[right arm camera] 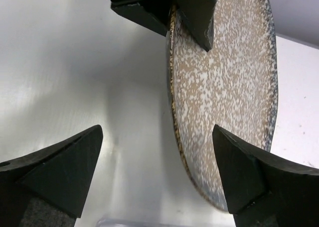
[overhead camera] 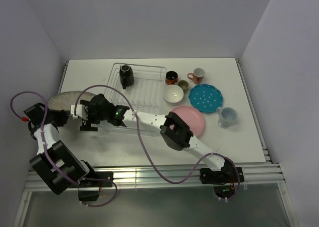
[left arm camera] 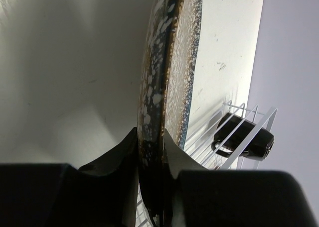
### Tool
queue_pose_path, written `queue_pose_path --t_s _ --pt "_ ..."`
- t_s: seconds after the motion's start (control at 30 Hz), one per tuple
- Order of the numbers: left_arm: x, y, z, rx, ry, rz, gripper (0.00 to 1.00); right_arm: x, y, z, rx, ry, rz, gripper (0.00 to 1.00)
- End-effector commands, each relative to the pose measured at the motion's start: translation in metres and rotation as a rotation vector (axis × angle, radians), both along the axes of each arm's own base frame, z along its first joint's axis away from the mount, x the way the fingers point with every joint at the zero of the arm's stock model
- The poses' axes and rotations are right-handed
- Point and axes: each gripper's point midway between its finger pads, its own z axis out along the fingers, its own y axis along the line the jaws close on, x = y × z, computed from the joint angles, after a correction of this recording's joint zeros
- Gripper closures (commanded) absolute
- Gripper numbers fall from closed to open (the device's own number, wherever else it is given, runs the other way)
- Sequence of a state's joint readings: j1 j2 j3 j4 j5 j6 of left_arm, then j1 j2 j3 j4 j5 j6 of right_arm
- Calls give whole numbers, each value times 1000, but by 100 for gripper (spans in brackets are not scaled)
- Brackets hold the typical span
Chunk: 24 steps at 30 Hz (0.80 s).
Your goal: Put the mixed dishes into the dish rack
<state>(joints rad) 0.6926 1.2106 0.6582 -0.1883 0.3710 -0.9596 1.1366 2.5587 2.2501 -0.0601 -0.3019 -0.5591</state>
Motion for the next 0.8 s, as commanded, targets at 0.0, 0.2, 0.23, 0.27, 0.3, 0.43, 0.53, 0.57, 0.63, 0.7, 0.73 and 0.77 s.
queue_pose_path --t_s 0.0,0.2,0.23,0.27,0.3,0.43,0.53,0.57,0.63,0.7,0.73,0.77 --pt "29 21 89 177 -237 -16 100 -15 -4 105 146 -19 28 0" --pt "32 23 117 230 -277 -33 100 -29 -23 151 173 1 62 0" --pt "32 24 120 239 -281 -37 100 -32 -26 155 172 7 77 0" --pt "33 24 123 245 -284 -39 100 -37 -31 169 184 4 86 0" --pt "34 25 129 259 -292 -46 100 -39 -34 174 184 4 94 0" --pt "37 24 144 280 -319 -70 100 -53 -53 181 151 25 127 0" --pt "40 24 158 303 -339 -83 100 -64 -74 194 141 32 147 0" --pt "42 24 166 311 -354 -93 100 -70 -79 195 134 44 165 0" --pt "43 21 175 312 -376 -107 100 -78 -103 199 118 71 174 0" --pt "45 15 187 319 -406 -134 100 -86 -123 202 111 111 197 0" --pt "45 12 191 325 -414 -147 100 -89 -135 187 81 151 199 0" --pt "45 9 196 338 -421 -157 100 -84 -155 208 116 148 191 0"
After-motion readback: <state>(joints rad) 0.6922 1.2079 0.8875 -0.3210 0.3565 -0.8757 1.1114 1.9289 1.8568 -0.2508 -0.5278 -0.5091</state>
